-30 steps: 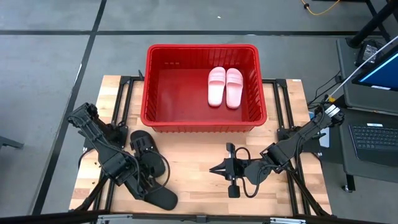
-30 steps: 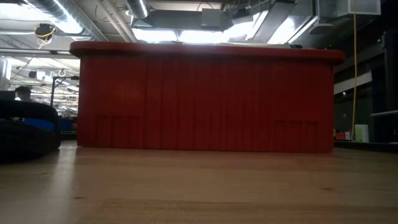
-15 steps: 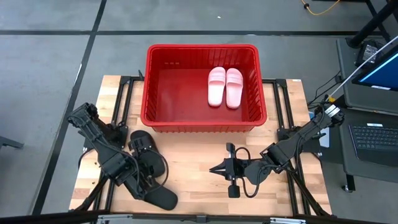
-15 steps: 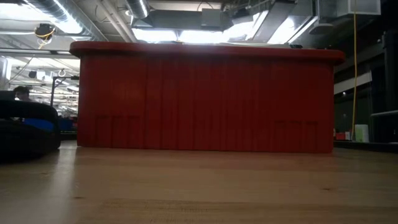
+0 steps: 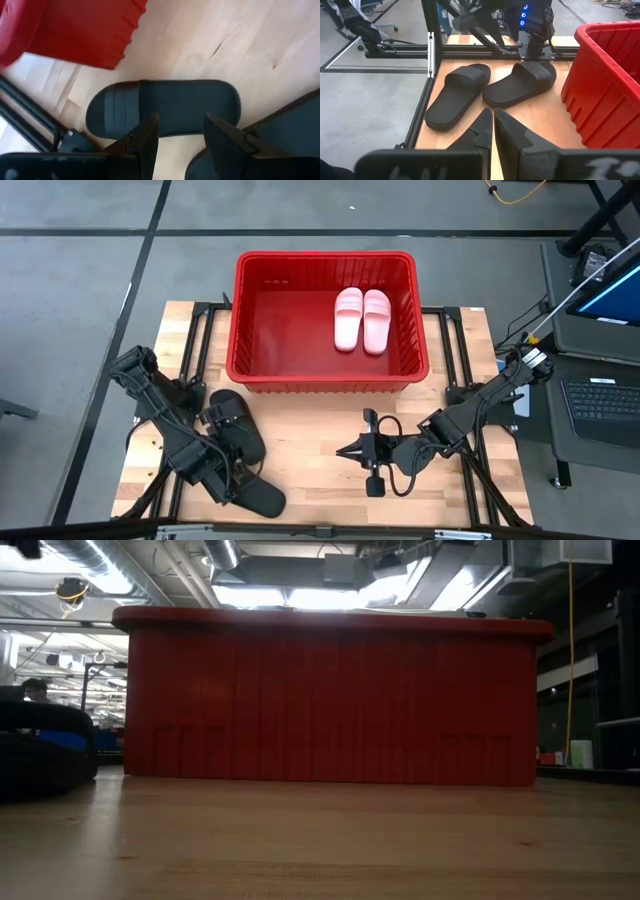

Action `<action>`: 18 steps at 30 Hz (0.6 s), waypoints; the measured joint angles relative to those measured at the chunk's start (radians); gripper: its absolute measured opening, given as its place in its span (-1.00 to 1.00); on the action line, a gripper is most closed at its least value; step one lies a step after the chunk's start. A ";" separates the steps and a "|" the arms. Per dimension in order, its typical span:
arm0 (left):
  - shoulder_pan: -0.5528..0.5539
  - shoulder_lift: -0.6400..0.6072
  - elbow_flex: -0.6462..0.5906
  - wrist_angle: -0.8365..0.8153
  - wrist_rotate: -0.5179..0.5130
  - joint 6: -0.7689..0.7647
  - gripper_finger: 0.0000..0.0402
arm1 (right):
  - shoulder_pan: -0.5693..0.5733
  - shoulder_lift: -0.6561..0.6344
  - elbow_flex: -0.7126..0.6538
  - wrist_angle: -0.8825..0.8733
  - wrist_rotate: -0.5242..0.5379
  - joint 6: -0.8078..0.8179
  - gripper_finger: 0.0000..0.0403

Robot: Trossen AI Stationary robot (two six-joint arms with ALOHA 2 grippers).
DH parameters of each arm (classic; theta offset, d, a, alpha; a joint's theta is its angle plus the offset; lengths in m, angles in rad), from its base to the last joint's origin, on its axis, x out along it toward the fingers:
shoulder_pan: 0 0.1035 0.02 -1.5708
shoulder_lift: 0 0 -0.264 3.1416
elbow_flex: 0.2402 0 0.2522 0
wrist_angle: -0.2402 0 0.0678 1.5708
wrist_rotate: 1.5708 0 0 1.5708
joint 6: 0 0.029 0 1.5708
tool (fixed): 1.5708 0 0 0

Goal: Pick and place slides into bin
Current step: Put the top black slide into the red bin

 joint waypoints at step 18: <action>-0.114 0.000 -0.131 0.004 -0.019 -0.260 -0.26 | -0.008 0.044 -0.011 0.182 -0.086 -0.059 -0.89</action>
